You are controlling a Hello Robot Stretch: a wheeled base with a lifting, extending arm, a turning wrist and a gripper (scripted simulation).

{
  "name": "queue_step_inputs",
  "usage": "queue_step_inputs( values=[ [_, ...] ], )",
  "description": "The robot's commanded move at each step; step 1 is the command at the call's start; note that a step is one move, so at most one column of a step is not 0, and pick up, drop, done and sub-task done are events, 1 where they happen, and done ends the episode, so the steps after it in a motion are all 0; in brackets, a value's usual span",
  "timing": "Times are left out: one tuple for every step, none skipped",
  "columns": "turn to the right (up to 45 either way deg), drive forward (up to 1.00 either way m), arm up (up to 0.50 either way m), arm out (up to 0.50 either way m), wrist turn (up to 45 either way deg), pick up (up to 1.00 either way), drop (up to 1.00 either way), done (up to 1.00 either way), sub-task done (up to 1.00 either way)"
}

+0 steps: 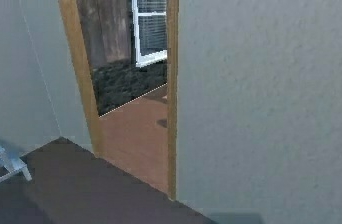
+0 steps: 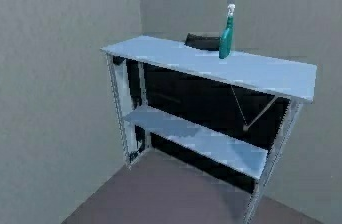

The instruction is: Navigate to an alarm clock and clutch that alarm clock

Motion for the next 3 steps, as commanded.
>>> queue_step_inputs(
  values=[
    [-9.0, 0.0, 0.0, 0.0, 0.0, 0.0, 0.0, 0.0, 0.0],
    [0.0, 0.2, 0.0, 0.0, 0.0, 0.0, 0.0, 0.0, 0.0],
    [-24.0, 0.0, 0.0, 0.0, 0.0, 0.0, 0.0, 0.0, 0.0]
  ],
)
